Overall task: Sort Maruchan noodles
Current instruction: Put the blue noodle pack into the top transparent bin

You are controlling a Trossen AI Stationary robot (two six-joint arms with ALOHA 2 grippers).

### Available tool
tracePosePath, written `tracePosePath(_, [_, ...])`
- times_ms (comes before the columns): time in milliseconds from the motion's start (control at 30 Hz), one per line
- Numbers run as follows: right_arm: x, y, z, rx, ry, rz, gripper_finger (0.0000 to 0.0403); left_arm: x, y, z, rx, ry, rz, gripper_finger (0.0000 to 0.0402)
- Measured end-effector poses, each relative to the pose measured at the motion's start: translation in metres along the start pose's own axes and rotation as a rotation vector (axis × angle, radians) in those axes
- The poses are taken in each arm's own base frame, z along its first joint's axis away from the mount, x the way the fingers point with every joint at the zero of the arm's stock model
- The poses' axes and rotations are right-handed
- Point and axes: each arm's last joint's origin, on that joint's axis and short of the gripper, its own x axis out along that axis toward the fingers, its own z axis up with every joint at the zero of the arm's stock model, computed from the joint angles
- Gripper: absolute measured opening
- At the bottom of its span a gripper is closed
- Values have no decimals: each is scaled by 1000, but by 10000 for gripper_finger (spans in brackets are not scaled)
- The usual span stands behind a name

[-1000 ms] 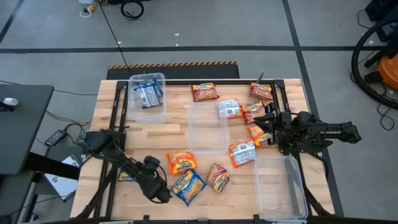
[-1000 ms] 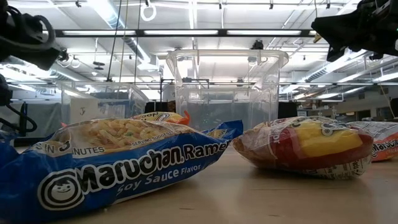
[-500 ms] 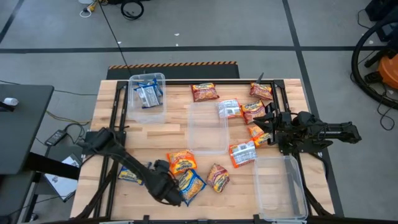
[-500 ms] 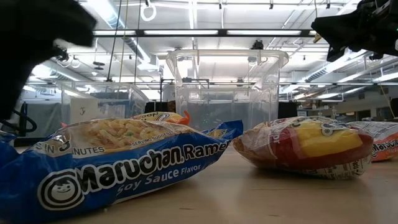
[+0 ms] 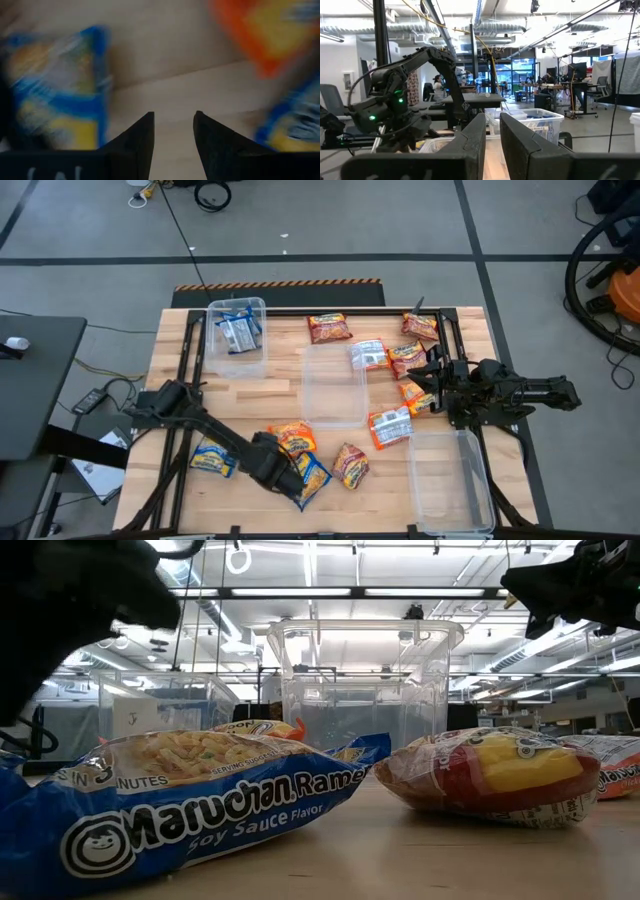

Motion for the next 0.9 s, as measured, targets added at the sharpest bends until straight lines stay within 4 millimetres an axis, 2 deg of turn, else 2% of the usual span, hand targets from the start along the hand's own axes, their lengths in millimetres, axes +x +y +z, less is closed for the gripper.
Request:
tracePosePath(267, [0,0,0,0,0,0,64,-4,7,35,-296,-21,146,142])
tracePosePath(467, [0,0,0,0,0,0,64,-7,15,46,-286,-13,238,142])
tracePosePath(633, [0,0,0,0,0,0,64,-20,23,42,-218,-9,187,142])
tracePosePath(900, [0,0,0,0,-3,0,64,-26,35,15,14,-43,151,142])
